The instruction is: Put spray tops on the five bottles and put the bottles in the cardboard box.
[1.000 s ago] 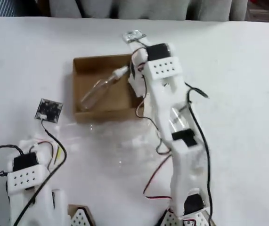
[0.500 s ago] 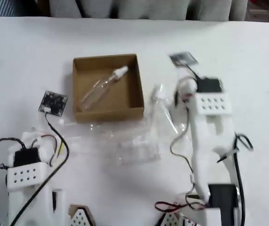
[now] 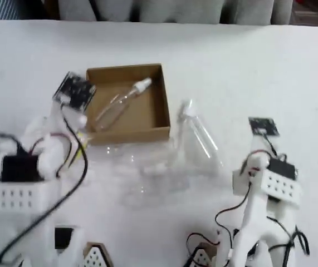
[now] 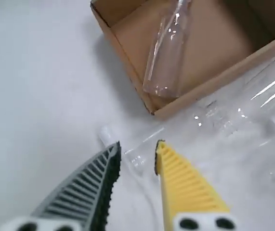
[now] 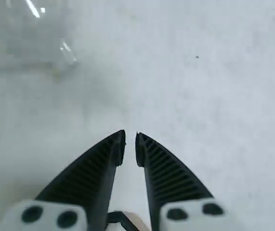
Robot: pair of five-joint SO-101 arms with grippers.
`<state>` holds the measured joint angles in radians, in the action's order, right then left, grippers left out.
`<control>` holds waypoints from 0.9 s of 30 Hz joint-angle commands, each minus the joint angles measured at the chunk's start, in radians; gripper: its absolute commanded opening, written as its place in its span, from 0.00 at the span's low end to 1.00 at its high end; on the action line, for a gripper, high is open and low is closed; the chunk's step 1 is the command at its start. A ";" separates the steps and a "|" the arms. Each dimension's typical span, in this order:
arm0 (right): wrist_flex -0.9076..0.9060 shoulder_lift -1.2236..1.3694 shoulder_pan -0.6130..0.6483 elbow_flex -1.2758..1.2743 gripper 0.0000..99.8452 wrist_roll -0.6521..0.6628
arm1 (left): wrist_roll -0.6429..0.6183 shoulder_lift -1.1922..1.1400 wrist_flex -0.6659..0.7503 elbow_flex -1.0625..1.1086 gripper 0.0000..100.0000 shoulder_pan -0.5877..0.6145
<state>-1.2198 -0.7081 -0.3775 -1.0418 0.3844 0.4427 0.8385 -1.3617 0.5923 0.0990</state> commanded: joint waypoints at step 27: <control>0.213 -0.036 -0.105 -0.242 0.02 0.204 | 0.282 -1.458 -0.052 -1.286 0.31 -0.191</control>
<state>-1.0249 -0.7265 -0.5094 -1.2889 0.5792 0.6759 -0.5347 -1.3894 -0.5109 -0.0990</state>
